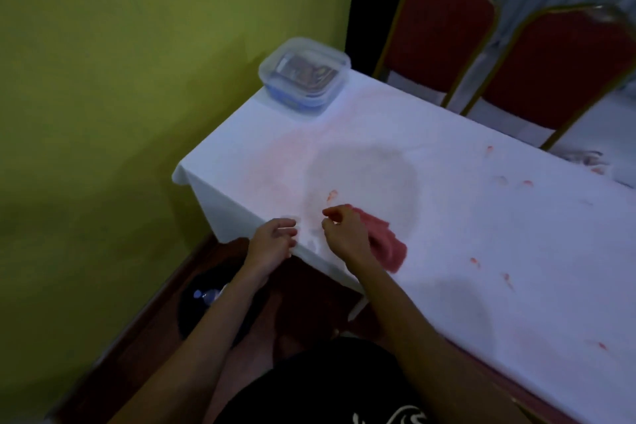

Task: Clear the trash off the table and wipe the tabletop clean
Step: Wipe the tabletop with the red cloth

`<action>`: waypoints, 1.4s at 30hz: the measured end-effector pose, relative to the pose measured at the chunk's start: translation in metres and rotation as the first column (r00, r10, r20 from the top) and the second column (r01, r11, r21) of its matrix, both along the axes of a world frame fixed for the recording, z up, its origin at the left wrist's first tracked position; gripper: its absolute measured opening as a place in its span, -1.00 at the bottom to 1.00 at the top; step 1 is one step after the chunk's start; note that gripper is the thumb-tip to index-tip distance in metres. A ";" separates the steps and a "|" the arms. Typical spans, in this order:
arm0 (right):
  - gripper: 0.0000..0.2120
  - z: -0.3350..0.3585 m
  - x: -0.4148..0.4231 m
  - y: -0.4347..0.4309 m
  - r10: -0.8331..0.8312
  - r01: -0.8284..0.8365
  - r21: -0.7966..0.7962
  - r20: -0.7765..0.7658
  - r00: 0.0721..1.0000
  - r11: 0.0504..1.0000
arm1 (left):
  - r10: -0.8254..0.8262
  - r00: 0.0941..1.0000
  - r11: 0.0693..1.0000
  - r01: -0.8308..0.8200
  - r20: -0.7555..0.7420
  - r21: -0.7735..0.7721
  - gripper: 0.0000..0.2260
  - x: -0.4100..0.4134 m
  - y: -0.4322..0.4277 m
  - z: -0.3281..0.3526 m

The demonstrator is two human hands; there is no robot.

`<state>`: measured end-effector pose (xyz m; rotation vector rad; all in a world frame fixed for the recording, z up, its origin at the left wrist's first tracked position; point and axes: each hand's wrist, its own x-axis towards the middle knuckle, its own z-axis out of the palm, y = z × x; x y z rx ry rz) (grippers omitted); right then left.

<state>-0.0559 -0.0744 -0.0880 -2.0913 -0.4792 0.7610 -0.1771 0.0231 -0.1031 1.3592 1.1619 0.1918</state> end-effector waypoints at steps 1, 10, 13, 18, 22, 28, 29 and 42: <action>-0.73 0.001 0.012 -0.005 -0.022 0.022 -0.005 0.002 1.000 1.000 | -0.017 1.000 1.000 0.017 0.009 0.004 -0.71 0.012 -0.003 -0.002; -0.74 -0.005 0.073 -0.057 -0.231 0.233 -0.001 0.132 0.964 0.972 | -0.096 0.985 0.995 0.095 -0.141 -0.017 -0.68 0.086 -0.030 -0.035; -0.65 -0.018 0.076 -0.069 -0.156 0.159 -0.146 0.025 0.987 0.976 | -0.017 0.987 1.000 0.015 -0.160 -0.016 -0.70 0.094 -0.040 -0.039; -0.45 -0.029 0.068 -0.074 -0.189 0.174 -0.194 -0.061 0.980 0.965 | -0.130 0.979 0.991 0.128 -0.155 -0.025 -0.81 0.108 -0.046 -0.033; -0.30 -0.026 0.072 -0.078 -0.134 0.090 -0.219 -0.192 0.972 0.972 | -0.258 0.961 0.964 0.249 -0.105 -0.091 -0.82 0.114 -0.037 -0.025; -0.63 -0.011 0.078 -0.074 0.032 -0.082 -0.156 -0.298 0.954 0.984 | -0.392 0.919 0.919 0.393 0.042 -0.018 -0.91 0.122 -0.012 -0.008; -0.68 -0.010 0.077 -0.071 0.022 -0.063 -0.131 -0.288 0.957 0.989 | -0.392 0.917 0.918 0.395 0.071 -0.029 -0.91 0.122 -0.007 -0.008; -0.65 -0.024 0.089 -0.025 -0.132 0.221 -0.289 0.295 0.946 0.932 | -0.460 0.859 0.744 0.511 -0.225 0.430 -0.82 0.109 0.062 -0.026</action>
